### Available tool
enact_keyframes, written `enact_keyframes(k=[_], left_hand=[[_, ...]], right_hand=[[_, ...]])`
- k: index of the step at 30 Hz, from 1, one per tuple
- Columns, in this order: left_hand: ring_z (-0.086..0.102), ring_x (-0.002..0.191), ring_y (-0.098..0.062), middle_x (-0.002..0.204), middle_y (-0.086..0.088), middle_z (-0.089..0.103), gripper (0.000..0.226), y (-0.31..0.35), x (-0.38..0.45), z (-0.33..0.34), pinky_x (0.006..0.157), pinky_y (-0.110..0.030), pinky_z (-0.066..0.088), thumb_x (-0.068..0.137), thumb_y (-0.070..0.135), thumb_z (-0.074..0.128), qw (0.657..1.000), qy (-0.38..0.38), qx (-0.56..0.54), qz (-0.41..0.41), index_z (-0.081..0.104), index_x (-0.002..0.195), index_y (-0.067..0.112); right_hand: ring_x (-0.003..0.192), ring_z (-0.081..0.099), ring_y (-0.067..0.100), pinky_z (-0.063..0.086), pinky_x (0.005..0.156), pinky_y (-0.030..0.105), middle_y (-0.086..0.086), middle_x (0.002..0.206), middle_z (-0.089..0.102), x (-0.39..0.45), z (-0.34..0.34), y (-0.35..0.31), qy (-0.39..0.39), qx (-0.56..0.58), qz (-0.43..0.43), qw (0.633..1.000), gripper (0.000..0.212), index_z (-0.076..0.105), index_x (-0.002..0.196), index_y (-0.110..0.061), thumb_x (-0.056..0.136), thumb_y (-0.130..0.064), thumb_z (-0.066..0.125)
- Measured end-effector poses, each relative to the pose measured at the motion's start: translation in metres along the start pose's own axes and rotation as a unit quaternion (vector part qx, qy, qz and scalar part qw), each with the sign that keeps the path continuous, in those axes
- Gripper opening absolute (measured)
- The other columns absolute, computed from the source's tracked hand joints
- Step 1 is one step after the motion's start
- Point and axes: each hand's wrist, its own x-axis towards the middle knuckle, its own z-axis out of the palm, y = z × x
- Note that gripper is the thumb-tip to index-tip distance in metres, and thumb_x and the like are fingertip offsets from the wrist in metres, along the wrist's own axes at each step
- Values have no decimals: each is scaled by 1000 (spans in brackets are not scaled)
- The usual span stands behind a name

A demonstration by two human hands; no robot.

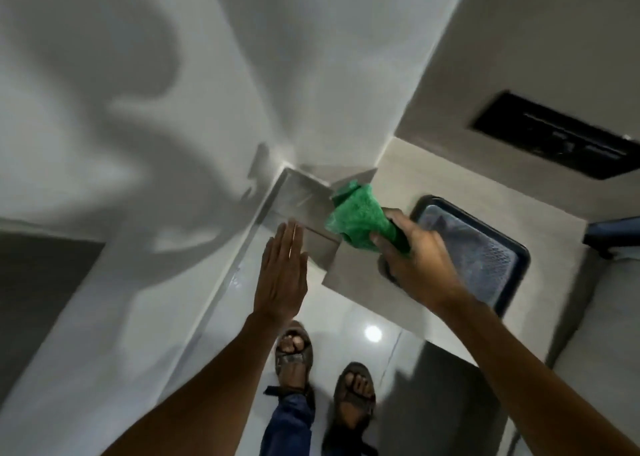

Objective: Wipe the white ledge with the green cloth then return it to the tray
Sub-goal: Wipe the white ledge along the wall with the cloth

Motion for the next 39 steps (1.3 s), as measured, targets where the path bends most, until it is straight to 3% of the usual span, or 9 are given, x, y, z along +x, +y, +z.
enact_keyframes(k=[6, 9, 16, 19, 22, 25, 27, 30, 39], left_hand=[[37, 166, -37, 178, -19, 36, 60, -90, -104, 13, 134, -53, 35, 118, 31, 41, 977, 14, -33, -211, 31, 172, 6], [32, 168, -33, 182, -14, 31, 65, -130, -159, 36, 134, -51, 29, 118, 39, 41, 953, -16, -60, -298, 25, 175, 12], [32, 168, -32, 182, -12, 31, 72, -232, -215, 141, 135, -53, 33, 116, 52, 35, 918, -22, -107, -381, 24, 175, 13], [31, 168, -30, 181, -11, 32, 70, -253, -222, 178, 135, -52, 31, 116, 50, 39, 912, -10, -124, -392, 25, 175, 14], [33, 167, -28, 180, -9, 35, 69, -273, -231, 216, 134, -54, 34, 116, 50, 40, 906, 14, -134, -401, 28, 174, 16], [37, 164, -28, 178, -10, 39, 66, -288, -239, 245, 133, -51, 36, 116, 49, 36, 912, 26, -119, -391, 32, 172, 15], [40, 163, -31, 176, -12, 40, 66, -296, -250, 262, 132, -52, 39, 115, 47, 36, 924, 38, -92, -369, 36, 170, 11], [35, 165, -34, 177, -17, 39, 66, -307, -266, 279, 134, -52, 35, 114, 42, 38, 942, 48, -43, -331, 41, 167, 4], [16, 173, -23, 184, -12, 26, 70, -310, -275, 294, 138, -54, 24, 113, 42, 46, 939, 79, -41, -331, 31, 172, 7]], right_hand=[[90, 66, 14, 48, 80, 28, -5, 107, 74, 20, 132, -42, -39, -3, -112, 993, 30, 66, 139, -21, 108, -20, 66], [95, 74, 24, 64, 86, 41, 2, 113, 80, 25, 204, -34, -67, -29, -145, 987, 32, 64, 142, -21, 110, -20, 63], [103, 78, 33, 67, 94, 55, 10, 118, 81, 79, 352, 39, -86, -86, -195, 973, 31, 65, 138, -17, 108, -15, 65], [96, 77, 33, 64, 94, 50, 12, 114, 82, 99, 396, 65, -1, -93, -256, 962, 26, 72, 132, -12, 106, -13, 67], [110, 75, 30, 54, 110, 44, 10, 122, 82, 108, 451, 92, 42, -97, -334, 937, 24, 78, 126, -11, 104, -12, 67], [139, 65, 32, 41, 129, 59, 10, 143, 74, 110, 518, 138, -70, -145, -398, 903, 34, 74, 135, -16, 102, -11, 70], [161, 41, 37, 32, 132, 66, 9, 167, 54, 105, 551, 170, -181, -203, -419, 866, 48, 65, 148, -22, 101, -22, 72], [172, 14, 34, 19, 138, 60, 5, 183, 25, 103, 567, 192, -206, -248, -431, 843, 62, 50, 161, -27, 102, -44, 59], [168, 28, 35, 24, 135, 62, 5, 176, 41, 124, 584, 188, -125, -289, -448, 837, 51, 55, 158, -31, 111, -49, 45]])
